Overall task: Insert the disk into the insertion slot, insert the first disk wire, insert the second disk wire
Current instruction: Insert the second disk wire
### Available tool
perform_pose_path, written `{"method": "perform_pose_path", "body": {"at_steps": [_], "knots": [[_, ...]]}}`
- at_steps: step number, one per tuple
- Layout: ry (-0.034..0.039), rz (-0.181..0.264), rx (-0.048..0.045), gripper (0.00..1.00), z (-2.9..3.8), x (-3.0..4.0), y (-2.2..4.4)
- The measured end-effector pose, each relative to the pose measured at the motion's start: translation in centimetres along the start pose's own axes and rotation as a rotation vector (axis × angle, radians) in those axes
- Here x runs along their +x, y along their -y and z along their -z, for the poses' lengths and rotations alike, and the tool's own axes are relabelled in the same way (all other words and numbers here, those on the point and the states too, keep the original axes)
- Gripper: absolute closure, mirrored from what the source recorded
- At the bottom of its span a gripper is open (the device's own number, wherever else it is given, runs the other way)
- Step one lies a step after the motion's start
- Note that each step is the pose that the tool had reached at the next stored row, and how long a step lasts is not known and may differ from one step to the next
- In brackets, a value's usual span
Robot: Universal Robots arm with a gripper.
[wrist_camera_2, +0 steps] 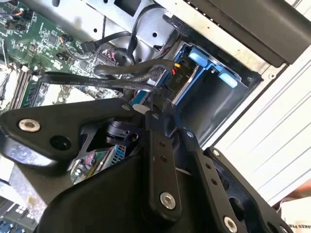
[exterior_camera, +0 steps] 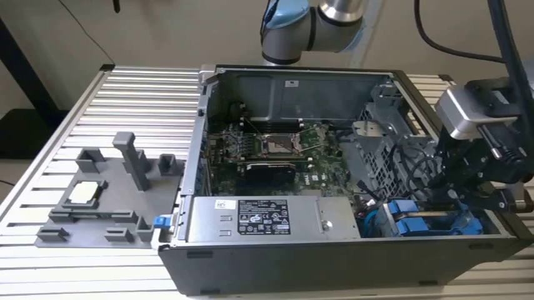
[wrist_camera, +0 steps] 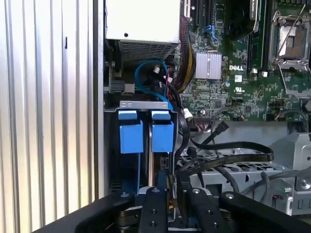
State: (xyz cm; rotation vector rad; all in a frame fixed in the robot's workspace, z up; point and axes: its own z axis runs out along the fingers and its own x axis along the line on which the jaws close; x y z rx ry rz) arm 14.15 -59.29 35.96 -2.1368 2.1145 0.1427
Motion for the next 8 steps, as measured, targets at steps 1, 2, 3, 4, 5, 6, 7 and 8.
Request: {"method": "perform_pose_path", "body": {"at_steps": [1,2,3,4,5,6,7,8], "knots": [[0.0,0.0,-0.0001,0.76,0.14,-0.02,0.0],[0.0002,0.0,-0.0001,0.76,0.16,-0.02,0.0],[0.0004,0.0,-0.0001,0.76,0.16,-0.02,0.0],[0.0005,0.0,-0.0001,0.76,0.17,-0.03,0.01],[0.0003,0.0,-0.0001,0.76,0.18,-0.03,0.01],[0.0002,0.0,-0.0001,0.76,0.2,-0.03,0.0],[0.0001,0.0,-0.0001,0.76,0.21,-0.03,0.0],[0.0002,0.0,-0.0001,0.76,0.21,-0.03,0.01]]}}
